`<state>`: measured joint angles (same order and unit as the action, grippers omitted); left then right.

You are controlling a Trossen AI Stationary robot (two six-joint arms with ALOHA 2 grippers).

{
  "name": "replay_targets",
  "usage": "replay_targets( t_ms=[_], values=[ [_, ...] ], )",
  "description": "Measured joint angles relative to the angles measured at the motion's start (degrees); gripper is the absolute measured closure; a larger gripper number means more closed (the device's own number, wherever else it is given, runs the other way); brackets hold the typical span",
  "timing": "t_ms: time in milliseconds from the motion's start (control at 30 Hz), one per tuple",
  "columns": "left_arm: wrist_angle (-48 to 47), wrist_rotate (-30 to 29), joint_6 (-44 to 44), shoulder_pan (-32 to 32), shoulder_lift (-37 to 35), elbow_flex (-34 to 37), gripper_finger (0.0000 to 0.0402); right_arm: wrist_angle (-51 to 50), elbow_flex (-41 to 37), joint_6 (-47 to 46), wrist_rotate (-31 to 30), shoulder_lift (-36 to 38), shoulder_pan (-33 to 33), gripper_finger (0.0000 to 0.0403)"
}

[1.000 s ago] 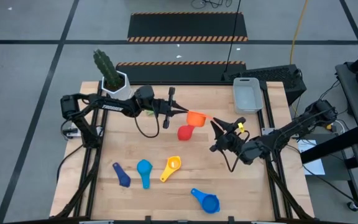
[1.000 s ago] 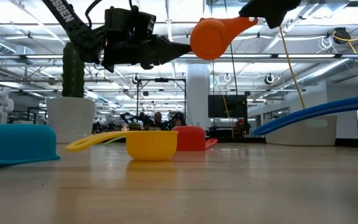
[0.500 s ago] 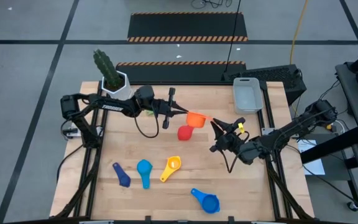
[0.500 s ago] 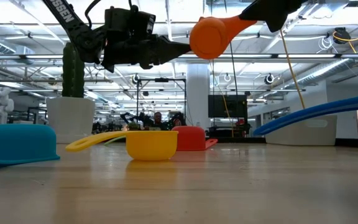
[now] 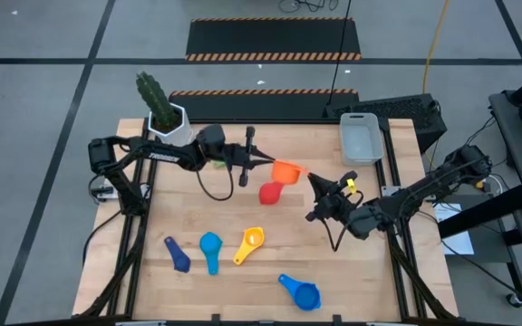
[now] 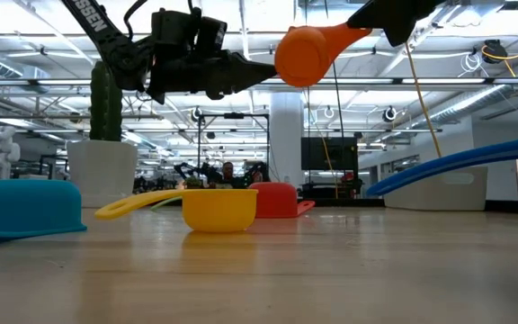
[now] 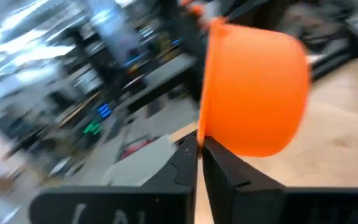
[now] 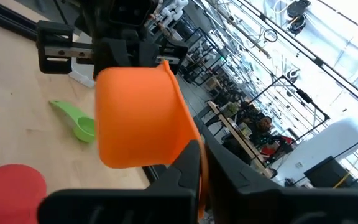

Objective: Nest measuring cups in basket
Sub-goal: Put the orange measuring cup in the gray bin

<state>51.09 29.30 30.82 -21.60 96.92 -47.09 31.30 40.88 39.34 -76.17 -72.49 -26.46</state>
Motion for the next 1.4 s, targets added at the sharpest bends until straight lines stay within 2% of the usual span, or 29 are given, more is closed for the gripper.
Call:
replay_targets(
  t_ms=[200,333,467,733,933,1100,1400],
  values=[
    [-2.4,-17.7,-6.2,0.0,-0.7,0.0,0.0281,0.5,0.0,5.0,-3.1,0.4,-0.2,0.0401],
    [-9.3,-20.3,-6.6,-0.8,-3.1,0.0,0.0216,-0.6,0.0,7.9,-6.4,2.5,-0.2,0.0401],
    [-14.1,-22.5,-8.8,-1.4,-6.0,0.0,0.0184,-3.9,0.0,8.4,-6.4,5.1,0.9,0.0402],
    [-20.9,-23.5,-13.0,-2.3,-10.5,0.0,0.0179,-20.0,-0.9,7.4,-5.5,11.2,9.0,0.0402],
    [-23.1,-23.5,-15.7,-2.1,-11.2,0.0,0.0179,-21.4,-5.1,2.3,0.0,16.3,15.4,0.0402],
    [-26.4,-23.5,-16.7,-1.2,-11.2,0.0,0.0179,-24.1,-7.8,3.2,2.8,20.6,20.3,0.0403],
    [-27.5,-23.4,-17.9,0.4,-11.2,0.0,0.0179,-40.1,-9.6,1.1,3.2,24.5,29.6,0.0403]
  ],
)
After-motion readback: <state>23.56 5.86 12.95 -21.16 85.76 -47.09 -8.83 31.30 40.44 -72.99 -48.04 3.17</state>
